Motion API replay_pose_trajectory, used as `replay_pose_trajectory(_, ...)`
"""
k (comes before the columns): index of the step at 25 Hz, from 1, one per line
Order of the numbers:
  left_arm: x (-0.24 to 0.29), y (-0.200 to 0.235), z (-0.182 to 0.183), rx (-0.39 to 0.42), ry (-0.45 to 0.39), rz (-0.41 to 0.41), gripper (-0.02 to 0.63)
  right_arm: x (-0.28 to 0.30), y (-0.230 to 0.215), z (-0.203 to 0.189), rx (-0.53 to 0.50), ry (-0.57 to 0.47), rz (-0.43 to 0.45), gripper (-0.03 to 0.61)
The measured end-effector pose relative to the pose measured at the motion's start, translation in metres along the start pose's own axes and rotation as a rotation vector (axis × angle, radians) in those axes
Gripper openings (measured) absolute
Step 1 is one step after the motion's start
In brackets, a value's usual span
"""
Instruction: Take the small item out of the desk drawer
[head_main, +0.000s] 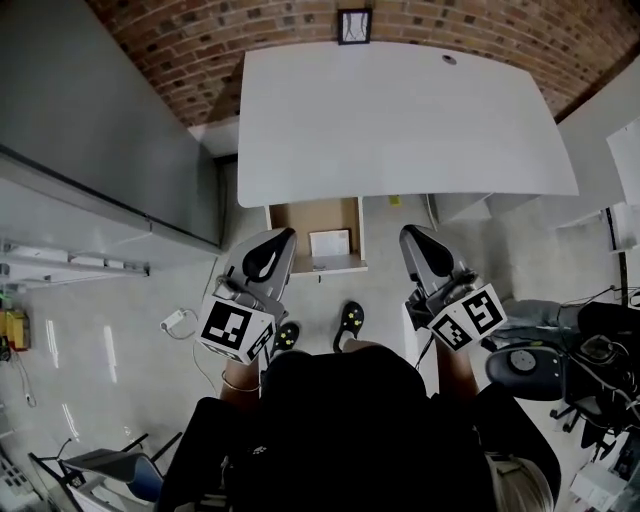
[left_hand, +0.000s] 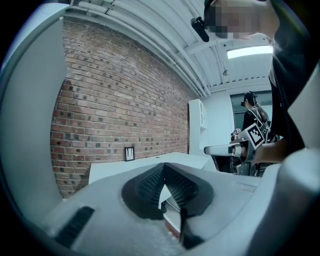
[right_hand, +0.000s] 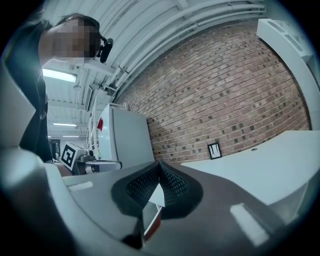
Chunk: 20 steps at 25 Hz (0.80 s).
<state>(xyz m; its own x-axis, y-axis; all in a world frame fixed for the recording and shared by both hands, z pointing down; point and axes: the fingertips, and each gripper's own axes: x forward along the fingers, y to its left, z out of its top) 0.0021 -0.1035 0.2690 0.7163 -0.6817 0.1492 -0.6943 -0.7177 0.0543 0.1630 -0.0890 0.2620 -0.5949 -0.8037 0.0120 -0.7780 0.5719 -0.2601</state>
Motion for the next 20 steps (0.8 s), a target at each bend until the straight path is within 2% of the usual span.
replay_pose_trajectory(11, 0.017, -0.014, -0.029, -0.046, 0.056, 0.078, 0.009, 0.005, -0.029, -0.021, -0.005, 0.085, 0.090, 0.009)
replay_pose_trajectory(20, 0.021, 0.007, -0.081, -0.073, 0.136, 0.102, 0.009, 0.022, -0.036, -0.073, 0.001, 0.160, 0.081, 0.009)
